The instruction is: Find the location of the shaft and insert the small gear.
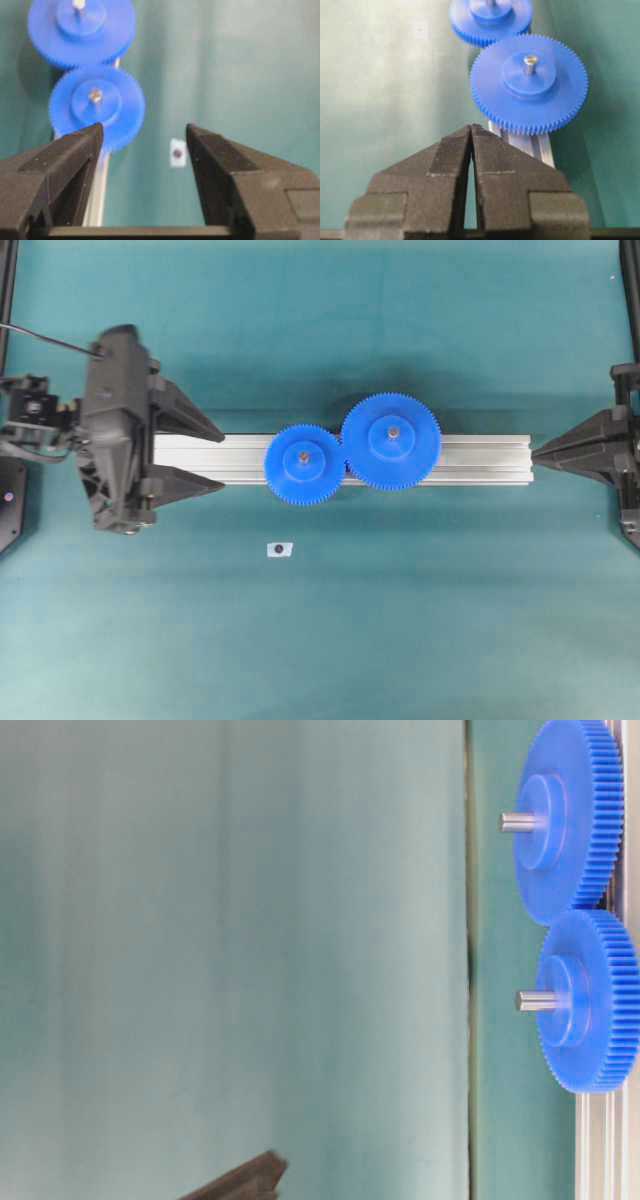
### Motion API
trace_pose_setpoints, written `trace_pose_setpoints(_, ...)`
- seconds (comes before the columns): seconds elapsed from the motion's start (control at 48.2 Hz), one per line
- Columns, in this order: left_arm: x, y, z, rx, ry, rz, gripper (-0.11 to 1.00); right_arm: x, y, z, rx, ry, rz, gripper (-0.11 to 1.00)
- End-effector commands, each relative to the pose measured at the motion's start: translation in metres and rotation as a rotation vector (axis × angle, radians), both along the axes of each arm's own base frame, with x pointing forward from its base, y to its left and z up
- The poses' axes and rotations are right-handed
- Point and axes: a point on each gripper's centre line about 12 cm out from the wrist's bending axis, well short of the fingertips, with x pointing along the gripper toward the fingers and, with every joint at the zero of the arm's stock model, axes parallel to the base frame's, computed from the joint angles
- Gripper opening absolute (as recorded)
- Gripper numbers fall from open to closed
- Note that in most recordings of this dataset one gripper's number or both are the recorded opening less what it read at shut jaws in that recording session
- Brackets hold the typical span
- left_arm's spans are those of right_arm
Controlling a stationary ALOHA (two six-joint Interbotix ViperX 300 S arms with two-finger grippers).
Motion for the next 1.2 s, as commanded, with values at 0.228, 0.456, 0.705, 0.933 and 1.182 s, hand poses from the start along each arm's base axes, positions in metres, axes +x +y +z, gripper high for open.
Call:
trace_pose_setpoints(0.228, -0.014, -0.006, 0.011, 0.001, -0.092, -0.023, 0.66, 0.001, -0.001, 0.006, 0.005, -0.068, -0.008, 0.09)
trace_pose_setpoints(0.456, -0.018, -0.006, 0.007, 0.001, -0.084, -0.024, 0.66, 0.001, -0.001, 0.006, 0.005, -0.071, -0.008, 0.09)
trace_pose_setpoints(0.705, -0.019, -0.006, 0.002, 0.001, -0.074, -0.024, 0.66, 0.001, -0.001, 0.006, 0.004, -0.074, -0.008, 0.09)
trace_pose_setpoints(0.933, -0.02, -0.006, 0.002, 0.001, -0.075, -0.024, 0.66, 0.001, -0.001, 0.007, 0.004, -0.077, -0.008, 0.09)
trace_pose_setpoints(1.182, -0.022, -0.006, 0.003, 0.001, -0.077, -0.023, 0.66, 0.001, -0.001, 0.006, 0.004, -0.074, -0.008, 0.09)
